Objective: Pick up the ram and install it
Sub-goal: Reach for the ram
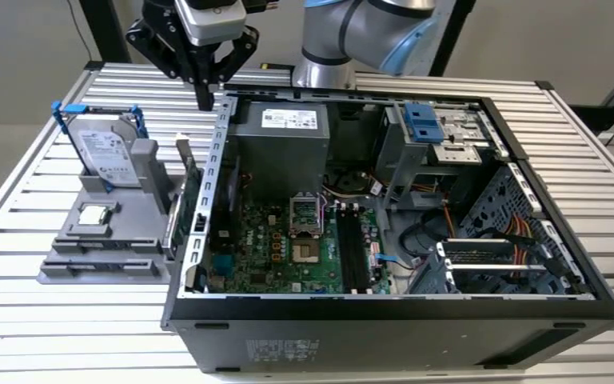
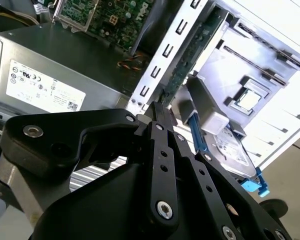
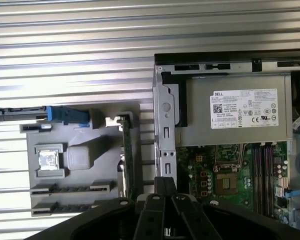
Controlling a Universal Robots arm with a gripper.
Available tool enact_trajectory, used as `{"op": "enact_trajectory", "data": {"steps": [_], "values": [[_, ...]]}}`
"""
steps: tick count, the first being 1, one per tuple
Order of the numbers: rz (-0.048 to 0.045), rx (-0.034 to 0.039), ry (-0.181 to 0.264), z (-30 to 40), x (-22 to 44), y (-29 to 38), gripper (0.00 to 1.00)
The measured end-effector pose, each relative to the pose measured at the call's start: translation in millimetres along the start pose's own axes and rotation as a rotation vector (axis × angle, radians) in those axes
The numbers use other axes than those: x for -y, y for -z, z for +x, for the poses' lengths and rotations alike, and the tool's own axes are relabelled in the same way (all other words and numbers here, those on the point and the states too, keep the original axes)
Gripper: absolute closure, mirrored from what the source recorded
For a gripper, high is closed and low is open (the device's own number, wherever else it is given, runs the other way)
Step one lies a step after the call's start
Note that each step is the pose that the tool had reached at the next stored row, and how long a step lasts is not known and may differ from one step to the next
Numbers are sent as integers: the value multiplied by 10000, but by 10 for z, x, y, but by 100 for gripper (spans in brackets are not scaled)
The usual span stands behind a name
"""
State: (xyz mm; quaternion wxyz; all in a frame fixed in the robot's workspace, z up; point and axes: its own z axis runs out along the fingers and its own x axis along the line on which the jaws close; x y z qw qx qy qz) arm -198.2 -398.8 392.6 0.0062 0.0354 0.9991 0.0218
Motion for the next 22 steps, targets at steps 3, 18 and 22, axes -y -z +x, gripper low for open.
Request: {"op": "enact_trajectory", "data": {"steps": [3,18,22], "values": [[-2,1,0,22,1,-2,100],[0,0,0,212,15,0,100],[-1,1,0,248,17,0,100]]}}
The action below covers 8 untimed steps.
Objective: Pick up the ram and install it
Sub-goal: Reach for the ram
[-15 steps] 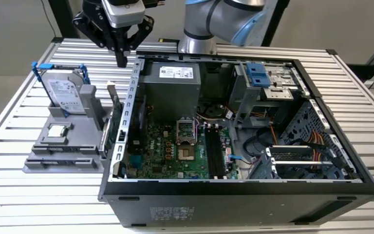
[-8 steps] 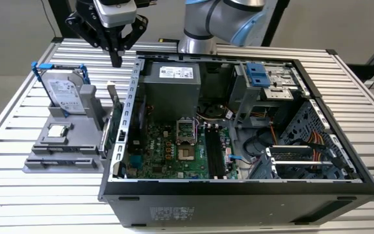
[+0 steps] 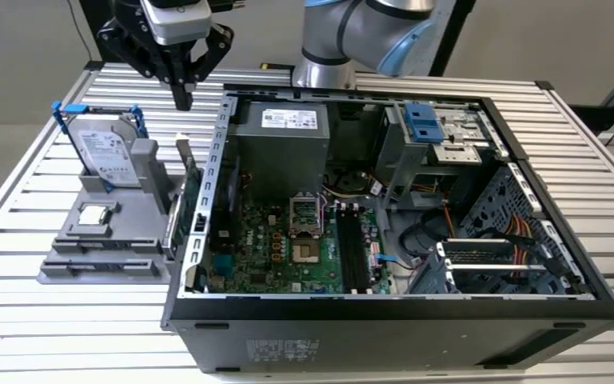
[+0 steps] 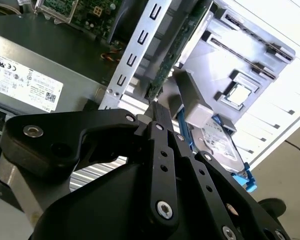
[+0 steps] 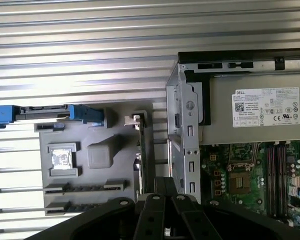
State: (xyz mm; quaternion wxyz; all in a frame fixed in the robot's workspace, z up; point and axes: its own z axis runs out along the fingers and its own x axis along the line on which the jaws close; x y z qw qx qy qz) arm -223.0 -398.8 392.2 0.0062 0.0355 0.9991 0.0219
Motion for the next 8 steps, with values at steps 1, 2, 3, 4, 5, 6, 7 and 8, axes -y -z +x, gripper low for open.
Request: {"op": "enact_trajectory", "data": {"steps": [1,2,3,4,5,6,7,8], "values": [[0,0,0,4,0,0,100],[0,0,1,10,1,-1,100],[0,-2,0,17,1,-1,100],[1,-3,0,32,2,-1,100],[0,-3,0,46,4,-1,100],[0,-3,0,59,4,-1,100],[0,-4,0,70,5,0,100],[0,-9,0,77,6,-1,100]]}}
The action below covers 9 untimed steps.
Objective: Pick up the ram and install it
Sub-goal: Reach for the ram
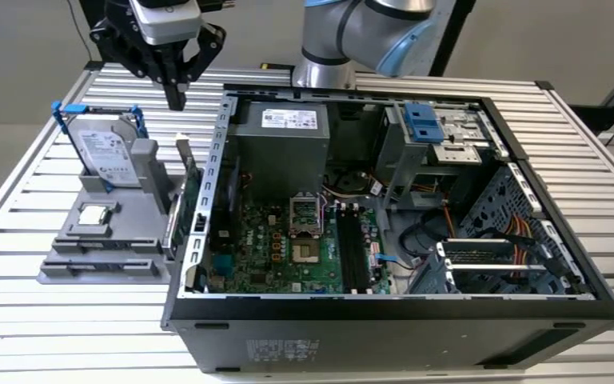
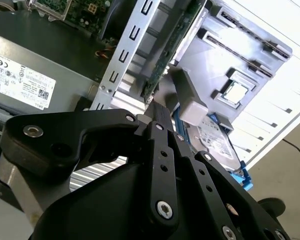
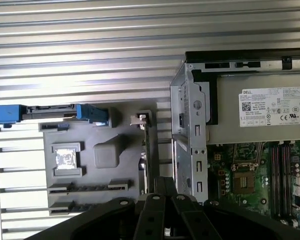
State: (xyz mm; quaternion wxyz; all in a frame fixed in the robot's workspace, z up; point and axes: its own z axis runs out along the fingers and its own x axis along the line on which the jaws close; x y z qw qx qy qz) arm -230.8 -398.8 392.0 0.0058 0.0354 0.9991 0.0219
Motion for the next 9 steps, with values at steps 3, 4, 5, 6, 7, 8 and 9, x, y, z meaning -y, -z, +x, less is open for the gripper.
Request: {"op": "enact_trajectory", "data": {"steps": [3,4,5,6,7,8,9], "values": [[2,-21,-1,13,1,0,100],[2,-27,-2,20,1,0,100],[3,-33,-2,28,2,-1,100],[4,-40,-2,39,3,-1,100],[4,-47,-2,48,4,-2,100],[3,-54,-2,56,4,-3,100],[5,-63,-3,64,5,-3,100]]}}
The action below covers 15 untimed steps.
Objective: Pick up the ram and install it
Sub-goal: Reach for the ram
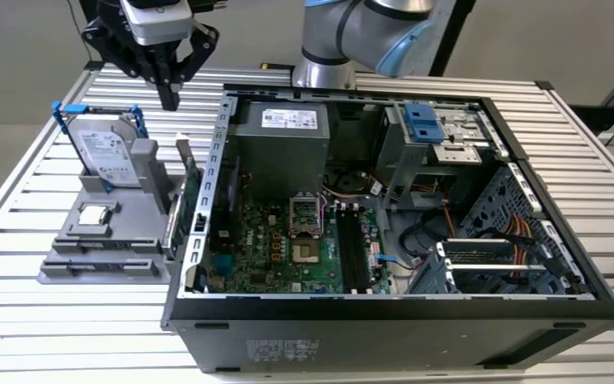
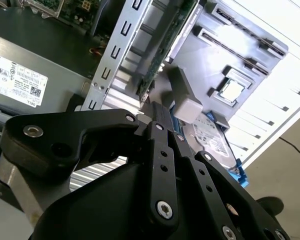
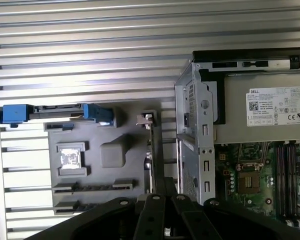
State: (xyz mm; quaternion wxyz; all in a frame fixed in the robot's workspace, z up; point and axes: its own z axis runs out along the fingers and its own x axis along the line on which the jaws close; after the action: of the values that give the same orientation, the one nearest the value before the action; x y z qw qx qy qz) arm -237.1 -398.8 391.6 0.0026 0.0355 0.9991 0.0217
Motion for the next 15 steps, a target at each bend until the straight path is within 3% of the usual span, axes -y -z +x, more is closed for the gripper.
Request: {"op": "enact_trajectory", "data": {"steps": [15], "values": [[6,-86,-3,81,6,-3,100]]}}
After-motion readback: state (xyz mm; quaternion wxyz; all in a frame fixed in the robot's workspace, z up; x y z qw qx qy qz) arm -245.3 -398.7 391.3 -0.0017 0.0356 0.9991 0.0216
